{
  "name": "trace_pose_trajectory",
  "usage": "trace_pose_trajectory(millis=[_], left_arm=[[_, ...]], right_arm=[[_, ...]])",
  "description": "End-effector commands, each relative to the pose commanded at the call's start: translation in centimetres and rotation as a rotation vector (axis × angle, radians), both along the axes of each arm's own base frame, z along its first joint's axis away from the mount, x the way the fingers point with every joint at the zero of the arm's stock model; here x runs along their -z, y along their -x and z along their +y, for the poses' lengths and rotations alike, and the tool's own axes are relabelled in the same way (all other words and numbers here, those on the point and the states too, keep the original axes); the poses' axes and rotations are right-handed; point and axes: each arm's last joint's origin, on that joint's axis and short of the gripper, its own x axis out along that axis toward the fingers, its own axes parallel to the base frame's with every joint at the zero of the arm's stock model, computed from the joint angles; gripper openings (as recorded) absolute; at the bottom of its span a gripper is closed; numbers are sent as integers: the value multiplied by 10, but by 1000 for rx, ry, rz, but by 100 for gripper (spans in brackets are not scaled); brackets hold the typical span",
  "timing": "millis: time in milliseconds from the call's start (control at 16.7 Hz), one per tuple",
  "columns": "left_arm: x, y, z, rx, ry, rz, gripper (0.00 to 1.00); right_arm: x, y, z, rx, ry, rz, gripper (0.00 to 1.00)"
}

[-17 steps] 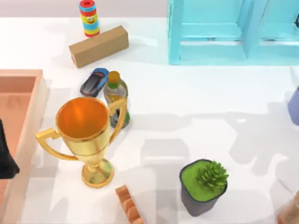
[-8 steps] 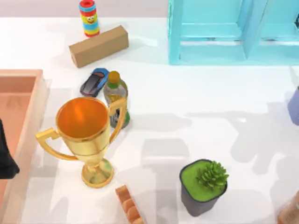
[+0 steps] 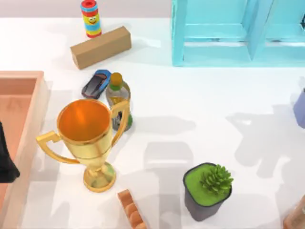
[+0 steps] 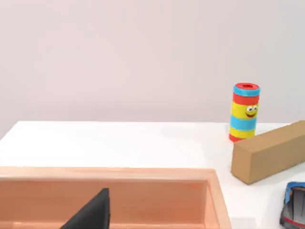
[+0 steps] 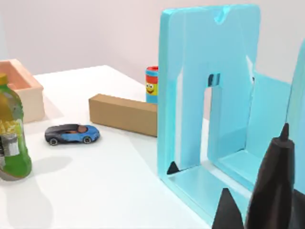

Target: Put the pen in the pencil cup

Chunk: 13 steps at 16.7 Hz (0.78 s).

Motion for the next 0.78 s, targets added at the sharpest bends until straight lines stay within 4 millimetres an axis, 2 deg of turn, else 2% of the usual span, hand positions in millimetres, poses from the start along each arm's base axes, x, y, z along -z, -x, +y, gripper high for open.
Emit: trace_pose_trajectory(millis=[420, 780], left_arm=[[0, 0, 0, 0, 0, 0, 100], [0, 0, 0, 0, 0, 0, 100]], right_arm=[[0, 0, 0, 0, 0, 0, 98], [0, 0, 0, 0, 0, 0, 100]])
